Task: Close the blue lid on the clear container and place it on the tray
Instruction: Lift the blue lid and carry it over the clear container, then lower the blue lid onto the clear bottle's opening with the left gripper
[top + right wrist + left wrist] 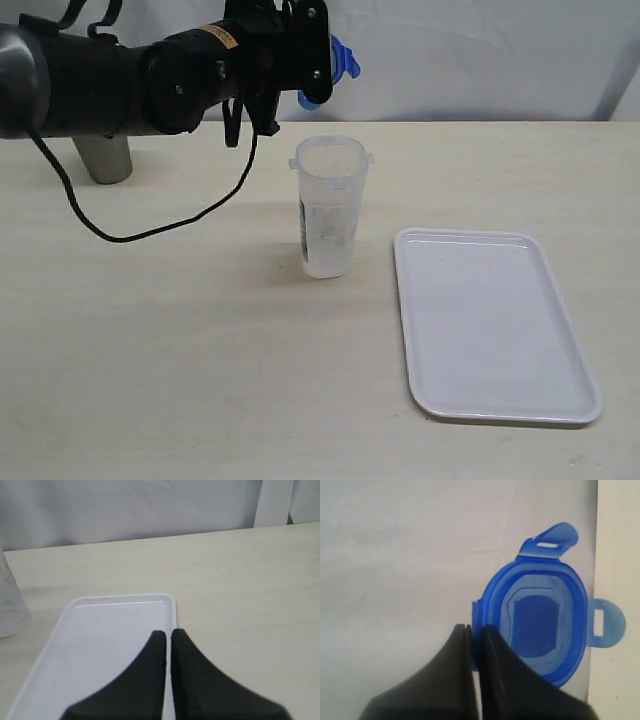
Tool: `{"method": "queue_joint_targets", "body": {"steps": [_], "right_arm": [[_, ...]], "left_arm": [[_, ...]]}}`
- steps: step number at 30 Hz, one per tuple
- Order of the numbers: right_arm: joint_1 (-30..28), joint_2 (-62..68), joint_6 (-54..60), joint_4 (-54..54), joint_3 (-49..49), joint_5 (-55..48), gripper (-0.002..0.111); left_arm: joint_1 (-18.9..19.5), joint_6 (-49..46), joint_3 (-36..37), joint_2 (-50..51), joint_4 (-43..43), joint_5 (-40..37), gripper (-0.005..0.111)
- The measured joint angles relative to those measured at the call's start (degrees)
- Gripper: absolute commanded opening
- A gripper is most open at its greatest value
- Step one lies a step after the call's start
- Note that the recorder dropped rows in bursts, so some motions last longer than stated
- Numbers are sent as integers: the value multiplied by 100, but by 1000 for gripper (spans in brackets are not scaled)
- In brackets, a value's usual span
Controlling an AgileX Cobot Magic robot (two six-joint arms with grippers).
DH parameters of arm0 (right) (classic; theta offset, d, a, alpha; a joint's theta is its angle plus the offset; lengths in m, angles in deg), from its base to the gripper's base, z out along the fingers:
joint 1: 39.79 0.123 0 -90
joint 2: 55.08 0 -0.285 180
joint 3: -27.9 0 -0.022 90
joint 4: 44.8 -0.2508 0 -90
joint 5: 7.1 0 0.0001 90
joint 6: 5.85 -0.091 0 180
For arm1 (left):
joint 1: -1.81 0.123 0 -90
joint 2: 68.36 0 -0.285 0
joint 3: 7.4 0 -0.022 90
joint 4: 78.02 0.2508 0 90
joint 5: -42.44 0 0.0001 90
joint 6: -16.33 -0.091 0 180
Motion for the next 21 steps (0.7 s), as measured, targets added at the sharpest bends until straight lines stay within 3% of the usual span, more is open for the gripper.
{"method": "queue_joint_targets", "body": {"steps": [4, 7, 13, 16, 21], "right_arm": [[0, 0, 0, 0, 0, 0, 5], [0, 0, 0, 0, 0, 0, 5], [0, 0, 0, 0, 0, 0, 5], [0, 0, 0, 0, 0, 0, 5], [0, 0, 0, 0, 0, 0, 5]], "left_arm": [[-344, -860, 0, 0, -1399, -258, 0], [-635, -1202, 0, 0, -1665, -352, 0], [-687, -1774, 0, 0, -2130, 586, 0], [-698, -2294, 0, 0, -3064, 1180, 0], [-814, -2294, 0, 0, -4042, 1337, 0]]}}
